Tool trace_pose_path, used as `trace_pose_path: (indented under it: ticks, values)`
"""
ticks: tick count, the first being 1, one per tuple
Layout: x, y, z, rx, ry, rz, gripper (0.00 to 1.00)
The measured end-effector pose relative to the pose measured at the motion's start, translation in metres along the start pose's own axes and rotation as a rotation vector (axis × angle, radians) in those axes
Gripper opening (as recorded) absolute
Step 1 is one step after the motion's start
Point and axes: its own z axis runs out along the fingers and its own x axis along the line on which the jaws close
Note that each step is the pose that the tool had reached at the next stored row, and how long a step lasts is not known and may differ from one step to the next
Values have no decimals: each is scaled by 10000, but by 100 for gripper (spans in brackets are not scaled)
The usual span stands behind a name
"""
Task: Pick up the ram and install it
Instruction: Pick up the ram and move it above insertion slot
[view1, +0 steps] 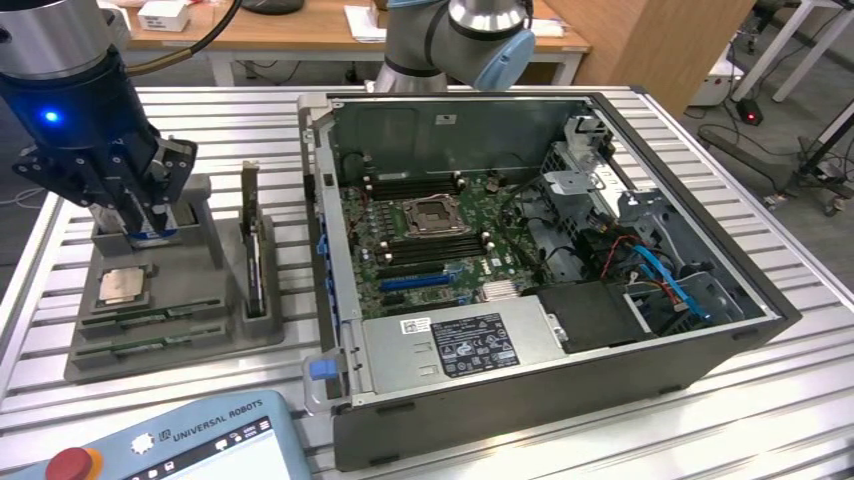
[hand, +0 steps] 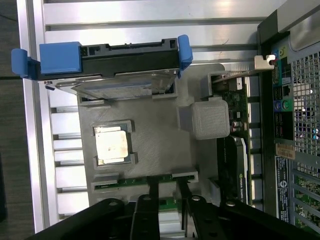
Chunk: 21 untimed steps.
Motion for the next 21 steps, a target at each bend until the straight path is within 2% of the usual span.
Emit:
trace_pose_path:
  ticks: [1, 2, 9, 11, 12, 21]
  values:
    - [0, 0, 0, 0, 0, 0, 28]
    - [0, 0, 0, 0, 0, 0, 21]
    - [0, 0, 0, 0, 0, 0, 21]
    - [0, 0, 0, 0, 0, 0, 23]
    - [0, 0, 0, 0, 0, 0, 29]
    - [0, 0, 0, 0, -1, 1, 29]
